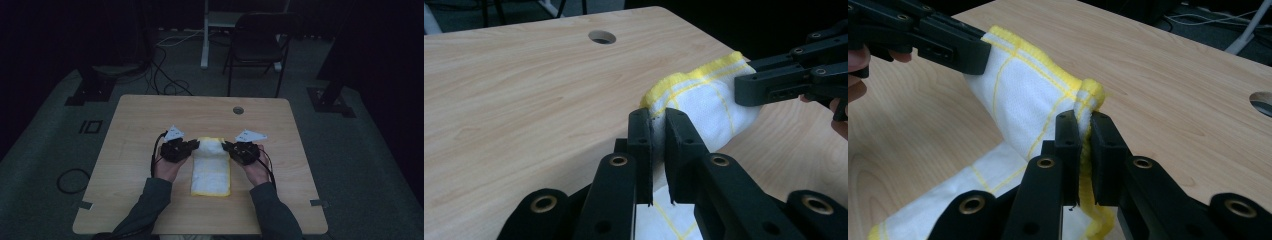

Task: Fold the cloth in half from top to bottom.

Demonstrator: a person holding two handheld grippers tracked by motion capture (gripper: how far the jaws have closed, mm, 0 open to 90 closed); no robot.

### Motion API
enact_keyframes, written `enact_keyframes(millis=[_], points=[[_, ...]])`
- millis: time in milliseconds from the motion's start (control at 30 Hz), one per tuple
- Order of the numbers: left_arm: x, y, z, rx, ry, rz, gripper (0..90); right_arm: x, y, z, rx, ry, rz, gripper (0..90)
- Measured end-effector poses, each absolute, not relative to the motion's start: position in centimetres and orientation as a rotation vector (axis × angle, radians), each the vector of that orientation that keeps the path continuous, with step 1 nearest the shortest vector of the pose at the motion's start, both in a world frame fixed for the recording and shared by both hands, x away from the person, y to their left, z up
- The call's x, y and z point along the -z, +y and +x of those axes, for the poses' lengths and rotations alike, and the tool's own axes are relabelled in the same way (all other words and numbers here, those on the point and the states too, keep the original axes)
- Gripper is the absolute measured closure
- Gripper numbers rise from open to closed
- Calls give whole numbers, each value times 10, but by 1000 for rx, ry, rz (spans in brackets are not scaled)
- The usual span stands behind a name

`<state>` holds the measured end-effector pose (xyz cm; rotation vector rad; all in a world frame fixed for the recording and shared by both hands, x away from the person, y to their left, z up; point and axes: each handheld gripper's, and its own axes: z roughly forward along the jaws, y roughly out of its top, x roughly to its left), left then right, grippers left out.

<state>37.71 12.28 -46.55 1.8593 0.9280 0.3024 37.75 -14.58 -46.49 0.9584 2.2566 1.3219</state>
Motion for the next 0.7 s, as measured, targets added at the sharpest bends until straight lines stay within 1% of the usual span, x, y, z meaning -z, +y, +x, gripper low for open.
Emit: enact_keyframes(millis=[267,700], points=[[473,125,365,-287,923,1856,831,471,-146,364,-1335,2264,963,842],[494,124,345,-247,926,1877,825,494,-149,345,-1320,2306,984,840]])
